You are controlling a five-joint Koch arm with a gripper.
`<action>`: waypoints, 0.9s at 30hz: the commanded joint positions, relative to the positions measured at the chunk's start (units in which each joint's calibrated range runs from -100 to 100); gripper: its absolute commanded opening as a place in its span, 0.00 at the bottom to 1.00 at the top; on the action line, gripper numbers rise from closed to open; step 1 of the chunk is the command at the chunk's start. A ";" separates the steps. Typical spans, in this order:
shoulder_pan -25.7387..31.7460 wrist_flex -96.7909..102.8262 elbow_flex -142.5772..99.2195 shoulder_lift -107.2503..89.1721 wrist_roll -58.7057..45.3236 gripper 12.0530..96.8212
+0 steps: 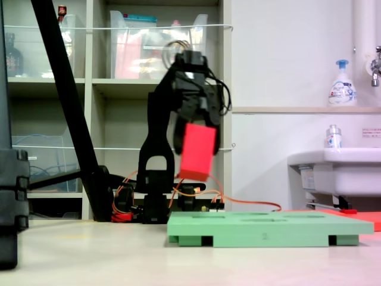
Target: Put the square block into the corresponding hole
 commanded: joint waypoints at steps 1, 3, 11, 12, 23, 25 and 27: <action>1.47 -2.45 3.80 0.08 1.51 0.11; 1.81 -2.45 3.80 1.06 1.76 0.11; 0.63 -2.45 0.71 1.48 3.42 0.11; 0.44 -2.45 0.21 1.48 3.42 0.11; -0.39 -2.45 -1.78 8.46 3.32 0.11; -0.29 -2.45 -1.98 9.16 3.32 0.11; -0.15 -2.45 -1.98 9.72 3.32 0.11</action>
